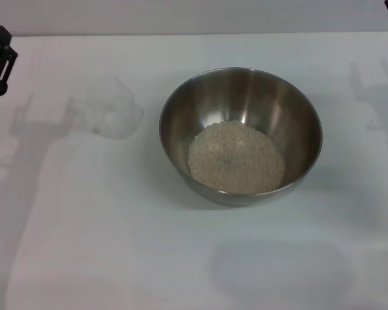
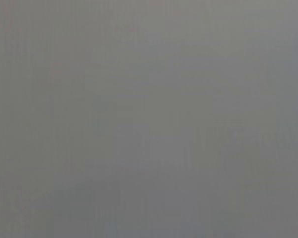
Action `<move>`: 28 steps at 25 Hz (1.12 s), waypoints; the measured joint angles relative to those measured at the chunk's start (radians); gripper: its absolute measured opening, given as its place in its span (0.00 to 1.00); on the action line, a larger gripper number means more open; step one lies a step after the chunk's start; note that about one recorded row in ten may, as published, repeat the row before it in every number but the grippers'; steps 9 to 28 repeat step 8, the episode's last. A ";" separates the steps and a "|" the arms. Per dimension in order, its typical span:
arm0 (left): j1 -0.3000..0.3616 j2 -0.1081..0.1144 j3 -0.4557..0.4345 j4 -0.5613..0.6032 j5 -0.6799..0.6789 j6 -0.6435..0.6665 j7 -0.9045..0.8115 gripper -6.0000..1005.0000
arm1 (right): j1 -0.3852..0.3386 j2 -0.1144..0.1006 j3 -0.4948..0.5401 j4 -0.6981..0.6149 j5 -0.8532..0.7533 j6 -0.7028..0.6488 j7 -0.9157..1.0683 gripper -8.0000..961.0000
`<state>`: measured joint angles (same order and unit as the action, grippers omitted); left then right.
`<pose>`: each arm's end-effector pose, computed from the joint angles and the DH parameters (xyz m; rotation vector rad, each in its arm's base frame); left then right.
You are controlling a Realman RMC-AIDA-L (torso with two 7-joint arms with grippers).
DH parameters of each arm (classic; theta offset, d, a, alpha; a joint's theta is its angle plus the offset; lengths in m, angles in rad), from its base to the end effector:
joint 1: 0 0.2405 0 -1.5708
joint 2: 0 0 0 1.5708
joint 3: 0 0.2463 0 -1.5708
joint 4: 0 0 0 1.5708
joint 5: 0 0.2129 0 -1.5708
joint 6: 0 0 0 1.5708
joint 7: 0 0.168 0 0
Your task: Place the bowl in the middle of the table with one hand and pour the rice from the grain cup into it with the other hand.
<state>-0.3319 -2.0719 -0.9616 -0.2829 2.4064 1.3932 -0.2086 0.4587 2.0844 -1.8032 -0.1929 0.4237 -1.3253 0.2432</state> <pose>-0.2919 0.3286 0.0134 -1.4668 -0.4455 -0.9751 0.2830 0.3680 0.0289 -1.4656 0.4067 0.9416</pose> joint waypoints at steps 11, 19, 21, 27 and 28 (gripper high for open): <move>-0.025 0.000 -0.039 0.010 0.000 -0.001 0.000 0.82 | -0.023 0.007 -0.005 0.004 0.001 0.012 0.002 0.70; -0.025 0.000 -0.039 0.010 0.000 -0.001 0.000 0.82 | -0.023 0.007 -0.005 0.004 0.001 0.012 0.002 0.70; -0.025 0.000 -0.039 0.010 0.000 -0.001 0.000 0.82 | -0.023 0.007 -0.005 0.004 0.001 0.012 0.002 0.70; -0.025 0.000 -0.039 0.010 0.000 -0.001 0.000 0.82 | -0.023 0.007 -0.005 0.004 0.001 0.012 0.002 0.70; -0.025 0.000 -0.039 0.010 0.000 -0.001 0.000 0.82 | -0.023 0.007 -0.005 0.004 0.001 0.012 0.002 0.70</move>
